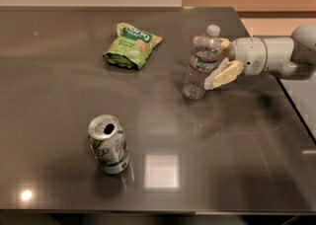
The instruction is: Place water bottle upright
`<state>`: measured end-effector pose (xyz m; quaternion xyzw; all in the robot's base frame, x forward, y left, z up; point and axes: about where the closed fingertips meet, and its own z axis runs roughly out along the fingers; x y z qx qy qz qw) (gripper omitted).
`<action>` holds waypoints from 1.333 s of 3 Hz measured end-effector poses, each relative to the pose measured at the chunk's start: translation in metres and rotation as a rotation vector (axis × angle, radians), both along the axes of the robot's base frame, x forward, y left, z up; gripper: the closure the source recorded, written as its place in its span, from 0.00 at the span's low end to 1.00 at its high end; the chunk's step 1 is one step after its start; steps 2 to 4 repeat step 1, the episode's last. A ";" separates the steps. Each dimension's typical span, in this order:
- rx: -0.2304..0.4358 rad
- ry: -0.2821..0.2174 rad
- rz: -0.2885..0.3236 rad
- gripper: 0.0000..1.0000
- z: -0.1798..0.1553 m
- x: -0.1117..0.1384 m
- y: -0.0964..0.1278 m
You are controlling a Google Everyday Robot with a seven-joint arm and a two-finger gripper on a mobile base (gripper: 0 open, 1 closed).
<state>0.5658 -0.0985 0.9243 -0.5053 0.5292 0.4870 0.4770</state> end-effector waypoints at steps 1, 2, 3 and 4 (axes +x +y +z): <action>0.000 0.000 0.000 0.00 0.000 0.000 0.000; 0.000 0.000 0.000 0.00 0.000 0.000 0.000; 0.000 0.000 0.000 0.00 0.000 0.000 0.000; 0.000 0.000 0.000 0.00 0.000 0.000 0.000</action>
Offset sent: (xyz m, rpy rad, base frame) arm 0.0000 0.0000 0.0000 0.0000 0.0000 0.0000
